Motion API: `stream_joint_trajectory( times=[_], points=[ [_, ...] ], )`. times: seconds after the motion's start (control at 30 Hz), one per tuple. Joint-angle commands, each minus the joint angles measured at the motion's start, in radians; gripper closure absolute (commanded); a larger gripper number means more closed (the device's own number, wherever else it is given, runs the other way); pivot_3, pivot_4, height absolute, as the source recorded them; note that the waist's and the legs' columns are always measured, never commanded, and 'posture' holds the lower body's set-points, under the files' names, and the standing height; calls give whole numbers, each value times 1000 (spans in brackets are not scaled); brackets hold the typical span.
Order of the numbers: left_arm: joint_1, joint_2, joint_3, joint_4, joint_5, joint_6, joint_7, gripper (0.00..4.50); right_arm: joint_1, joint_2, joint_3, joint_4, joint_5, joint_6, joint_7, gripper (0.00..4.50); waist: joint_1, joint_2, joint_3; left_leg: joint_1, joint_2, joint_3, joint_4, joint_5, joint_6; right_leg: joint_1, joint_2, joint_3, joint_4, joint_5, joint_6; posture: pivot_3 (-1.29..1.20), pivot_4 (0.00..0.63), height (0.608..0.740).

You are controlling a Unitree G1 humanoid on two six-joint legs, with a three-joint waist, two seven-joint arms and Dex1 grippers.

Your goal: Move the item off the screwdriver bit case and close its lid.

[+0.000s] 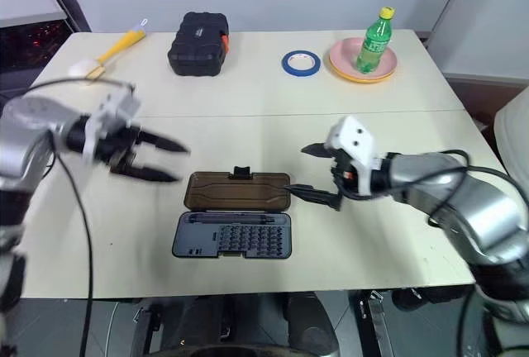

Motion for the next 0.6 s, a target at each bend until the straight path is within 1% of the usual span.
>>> stream_joint_trajectory(
  times=[0.03, 0.07, 0.13, 0.17, 0.33, 0.57, 0.6],
  points=[
    [110, 2, 4, -107, 5, -36, 57, 2437, -77, 50, 83, 102, -119, -49, 37, 0, 5, -3, 2, 0, 0, 0, 0, 0, 0, 0, 0, 0, 0, 0, 0, 0, 150, 737],
    [141, -15, -10, -109, 37, -66, 98, 2974, -100, 72, 111, 140, -154, -62, 46, 0, 13, -3, 2, -1, 0, -1, 1, 0, 0, 0, 1, -1, 0, 0, -1, 0, 150, 737],
    [180, -57, -34, -106, 77, -97, 172, 3886, -142, 110, 164, 215, -221, -89, 69, 0, 22, -3, 2, -1, 0, 0, 2, 0, 0, 0, 0, -1, 0, -1, -3, 0, 150, 737],
    [189, -70, -42, -109, 84, -101, 193, 4450, -155, 122, 181, 244, -248, -104, 83, 0, 24, -3, 2, -1, -1, 0, 3, 0, 0, 0, 0, -1, -1, -2, -3, 0, 150, 737],
    [222, -116, -82, -129, 126, -111, 284, 4450, -204, 177, 242, 394, -365, -183, 143, 0, 24, -3, 2, -2, -1, 1, 3, 0, 0, 0, -1, -1, -1, 0, 0, 0, 150, 737],
    [282, -105, -84, -171, 117, -97, 311, 4450, -253, 258, 262, 601, -488, -279, 185, 0, 14, -3, 2, -1, 0, 1, 2, 0, 0, 0, 0, -1, 0, 0, 0, 0, 150, 737],
    [290, -103, -85, -175, 120, -99, 314, 4487, -255, 267, 263, 622, -503, -295, 192, 246, 14, -2, 1, -1, 0, 1, 2, 0, 0, 0, 0, -1, 0, 0, 0, 0, 150, 737]
  ],
)
